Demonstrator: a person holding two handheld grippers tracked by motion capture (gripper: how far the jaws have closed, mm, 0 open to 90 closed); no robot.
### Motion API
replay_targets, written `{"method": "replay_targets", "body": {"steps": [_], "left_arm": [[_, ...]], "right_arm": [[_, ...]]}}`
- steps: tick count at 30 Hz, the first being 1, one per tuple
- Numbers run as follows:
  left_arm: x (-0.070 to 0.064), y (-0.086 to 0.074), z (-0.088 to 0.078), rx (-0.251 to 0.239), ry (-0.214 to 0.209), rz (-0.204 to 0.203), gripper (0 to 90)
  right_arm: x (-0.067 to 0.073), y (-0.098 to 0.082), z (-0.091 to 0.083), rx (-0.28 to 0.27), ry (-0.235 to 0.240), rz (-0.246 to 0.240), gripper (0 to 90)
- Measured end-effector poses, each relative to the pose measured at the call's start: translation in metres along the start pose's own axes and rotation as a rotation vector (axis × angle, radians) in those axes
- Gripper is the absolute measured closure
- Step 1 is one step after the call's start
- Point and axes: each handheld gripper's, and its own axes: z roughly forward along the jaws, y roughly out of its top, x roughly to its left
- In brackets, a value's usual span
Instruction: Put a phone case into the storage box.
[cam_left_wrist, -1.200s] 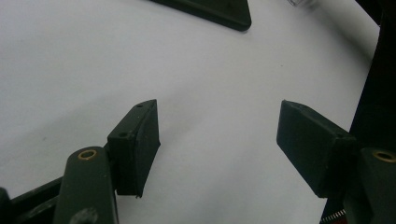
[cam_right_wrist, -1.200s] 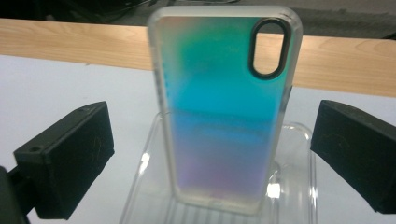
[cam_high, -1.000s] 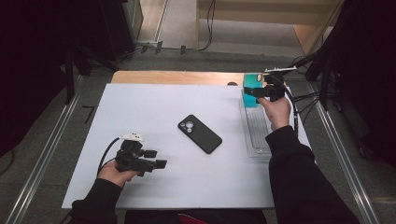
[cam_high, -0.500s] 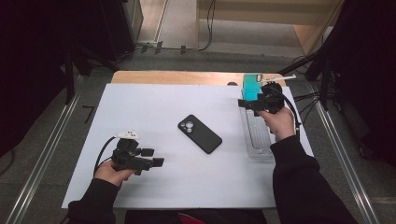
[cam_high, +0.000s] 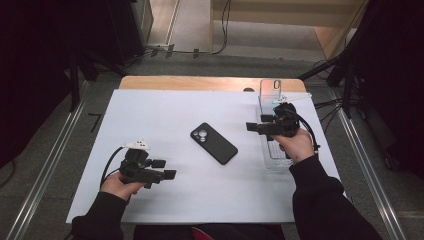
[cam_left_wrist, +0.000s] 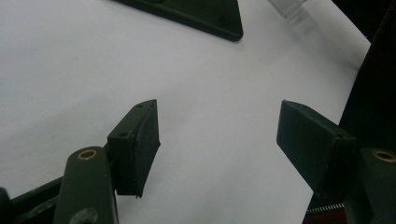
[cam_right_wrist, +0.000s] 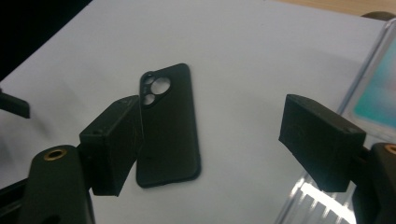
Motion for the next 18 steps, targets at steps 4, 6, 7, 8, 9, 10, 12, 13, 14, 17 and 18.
{"method": "replay_targets", "body": {"steps": [4,6,7,8,9,10,12,13,14,17,18], "left_arm": [[0.001,-0.002,-0.002,0.003,-0.008,0.004,29.4],[0.001,-0.003,-0.003,0.006,-0.012,0.003,29.4],[0.001,-0.003,-0.003,0.003,-0.014,0.004,29.4],[0.000,-0.002,-0.003,-0.001,-0.015,0.004,29.4],[0.000,-0.002,-0.003,-0.003,-0.021,0.006,29.4],[-0.001,-0.001,-0.003,0.000,-0.022,0.012,29.4],[-0.003,0.000,-0.002,0.002,-0.023,0.017,29.4],[-0.003,0.000,-0.002,0.003,-0.026,0.021,29.4],[-0.004,0.001,-0.002,0.001,-0.029,0.023,29.4],[-0.005,0.001,-0.001,-0.001,-0.033,0.025,29.4],[-0.006,0.001,-0.001,0.000,-0.034,0.025,29.4]], "right_arm": [[0.010,-0.006,0.000,0.017,0.040,-0.021,23.2],[0.015,-0.010,0.001,0.016,0.061,-0.026,24.7],[0.018,-0.013,0.001,0.016,0.073,-0.027,25.9],[0.021,-0.015,0.002,0.023,0.080,-0.036,26.7],[0.024,-0.017,0.003,0.030,0.083,-0.045,27.0],[0.027,-0.020,0.003,0.039,0.084,-0.058,27.2],[0.033,-0.025,0.005,0.044,0.103,-0.064,28.4],[0.036,-0.028,0.005,0.050,0.105,-0.073,28.4],[0.038,-0.030,0.005,0.053,0.107,-0.084,28.4],[0.045,-0.038,0.005,0.066,0.120,-0.107,28.4],[0.046,-0.041,0.005,0.072,0.123,-0.118,28.4]]}}
